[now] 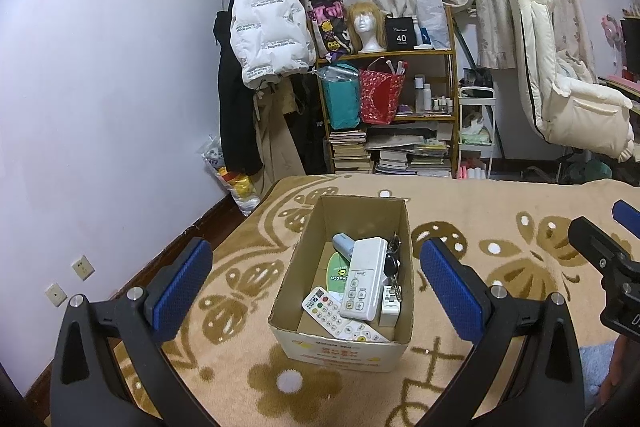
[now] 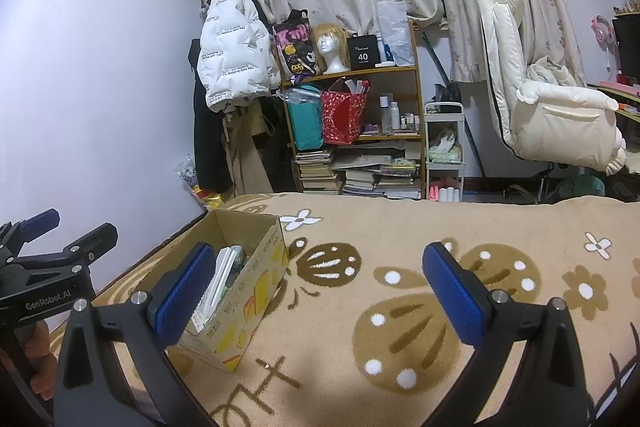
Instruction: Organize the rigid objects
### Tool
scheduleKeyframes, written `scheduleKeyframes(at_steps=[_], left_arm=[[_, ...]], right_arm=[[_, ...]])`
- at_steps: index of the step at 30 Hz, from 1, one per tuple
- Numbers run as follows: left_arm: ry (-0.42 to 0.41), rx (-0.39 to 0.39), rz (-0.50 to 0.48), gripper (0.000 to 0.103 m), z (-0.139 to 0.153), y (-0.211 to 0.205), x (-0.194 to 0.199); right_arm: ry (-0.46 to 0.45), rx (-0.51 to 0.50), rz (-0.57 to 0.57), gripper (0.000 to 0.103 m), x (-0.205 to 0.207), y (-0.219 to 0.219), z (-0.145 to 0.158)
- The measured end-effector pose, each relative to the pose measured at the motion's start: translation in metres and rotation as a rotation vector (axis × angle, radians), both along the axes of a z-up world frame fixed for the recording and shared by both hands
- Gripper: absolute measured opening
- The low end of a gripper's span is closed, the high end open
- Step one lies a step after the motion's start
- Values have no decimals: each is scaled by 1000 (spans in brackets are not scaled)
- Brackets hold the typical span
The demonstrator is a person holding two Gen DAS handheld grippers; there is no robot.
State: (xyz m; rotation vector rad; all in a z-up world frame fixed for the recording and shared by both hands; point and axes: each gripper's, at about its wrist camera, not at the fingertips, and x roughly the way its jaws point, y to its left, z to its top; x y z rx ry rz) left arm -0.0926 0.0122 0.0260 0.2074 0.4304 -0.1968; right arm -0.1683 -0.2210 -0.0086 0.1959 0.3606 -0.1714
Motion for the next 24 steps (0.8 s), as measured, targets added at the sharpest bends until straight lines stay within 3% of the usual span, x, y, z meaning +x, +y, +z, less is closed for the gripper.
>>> scheduleKeyframes(at_steps=[24], left_arm=[[8,-1,-14,103,-2,3,2]], right_arm=[[1,-4,-3,103,-3,-6,-4]])
